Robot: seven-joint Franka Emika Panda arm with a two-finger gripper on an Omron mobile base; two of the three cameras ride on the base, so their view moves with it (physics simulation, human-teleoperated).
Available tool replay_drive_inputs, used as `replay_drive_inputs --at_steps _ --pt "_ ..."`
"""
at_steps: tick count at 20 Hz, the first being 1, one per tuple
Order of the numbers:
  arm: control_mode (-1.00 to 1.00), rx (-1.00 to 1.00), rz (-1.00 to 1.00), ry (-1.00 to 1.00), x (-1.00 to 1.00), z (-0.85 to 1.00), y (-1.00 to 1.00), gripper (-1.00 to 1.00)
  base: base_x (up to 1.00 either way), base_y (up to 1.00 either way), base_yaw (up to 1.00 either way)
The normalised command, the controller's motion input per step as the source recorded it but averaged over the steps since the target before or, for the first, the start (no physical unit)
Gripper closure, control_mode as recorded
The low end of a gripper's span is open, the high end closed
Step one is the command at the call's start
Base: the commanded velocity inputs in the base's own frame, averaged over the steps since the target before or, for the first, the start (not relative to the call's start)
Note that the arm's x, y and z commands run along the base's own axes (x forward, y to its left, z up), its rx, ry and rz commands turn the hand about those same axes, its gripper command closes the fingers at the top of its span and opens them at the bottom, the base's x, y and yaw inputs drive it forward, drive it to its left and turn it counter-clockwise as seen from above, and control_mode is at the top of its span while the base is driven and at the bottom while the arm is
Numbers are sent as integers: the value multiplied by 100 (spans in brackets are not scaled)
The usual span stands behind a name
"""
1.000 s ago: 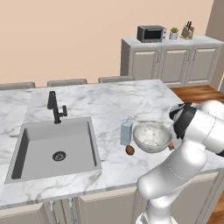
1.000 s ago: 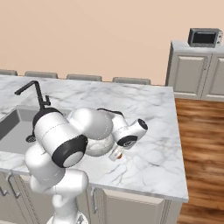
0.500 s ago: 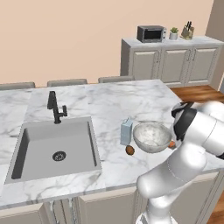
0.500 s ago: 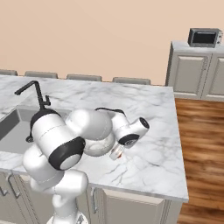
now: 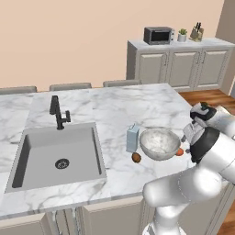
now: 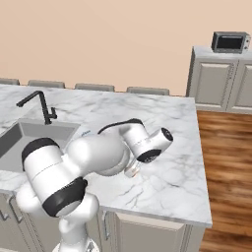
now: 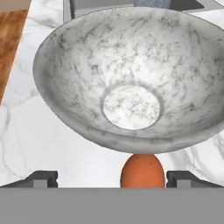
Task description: Gather the eggs and milk located in the vicinity of the sink area and place them right next to the bowl.
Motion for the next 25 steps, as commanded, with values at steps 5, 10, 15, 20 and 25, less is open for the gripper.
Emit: replay_drive_inputs --at_steps 5,10,15,20,25 --pt "-100 0 0 -13 -36 49 -4 -100 0 0 0" --pt "-100 0 0 -13 -37 51 -23 -100 0 0 0" --pt "-100 0 -3 -15 -36 46 -22 -100 0 0 0" --pt "-100 -3 -4 -23 -25 42 -2 -100 0 0 0" --pt "-100 -7 -2 -29 -21 51 0 -100 0 0 0"
